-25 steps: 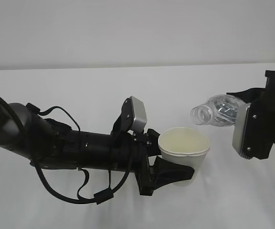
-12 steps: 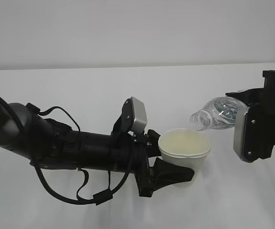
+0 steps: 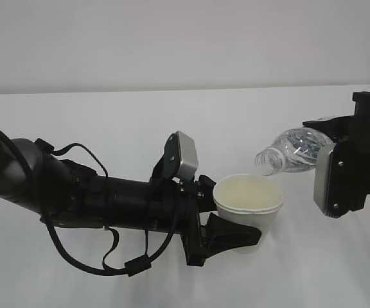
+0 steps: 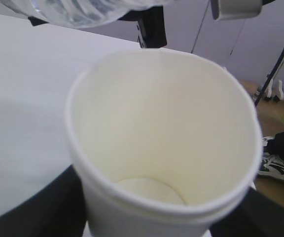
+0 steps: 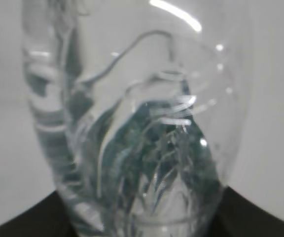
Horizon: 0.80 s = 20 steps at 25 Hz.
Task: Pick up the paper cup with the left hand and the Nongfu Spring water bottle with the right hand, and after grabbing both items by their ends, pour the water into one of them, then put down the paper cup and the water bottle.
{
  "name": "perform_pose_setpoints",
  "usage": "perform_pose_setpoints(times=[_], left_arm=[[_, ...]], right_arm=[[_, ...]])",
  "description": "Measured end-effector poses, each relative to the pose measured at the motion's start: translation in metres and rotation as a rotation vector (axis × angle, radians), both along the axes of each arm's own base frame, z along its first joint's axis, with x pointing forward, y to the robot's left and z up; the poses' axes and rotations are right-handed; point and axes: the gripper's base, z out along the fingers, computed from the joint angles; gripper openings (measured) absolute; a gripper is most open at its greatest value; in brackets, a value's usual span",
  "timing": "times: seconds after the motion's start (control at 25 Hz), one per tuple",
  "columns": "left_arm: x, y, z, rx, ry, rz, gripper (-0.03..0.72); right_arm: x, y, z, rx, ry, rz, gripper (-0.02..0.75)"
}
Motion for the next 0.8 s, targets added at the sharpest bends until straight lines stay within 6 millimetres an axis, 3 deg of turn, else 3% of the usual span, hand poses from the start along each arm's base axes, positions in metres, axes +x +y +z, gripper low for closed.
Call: perform_pose_setpoints(times=[0.8], left_arm=[[-0.0002,0.0000,0.0001,-0.001,0.002,-0.002,0.480]], right_arm=[[-0.0011,0.0048,0.0000,-0.060,-0.026,0.047,0.360]])
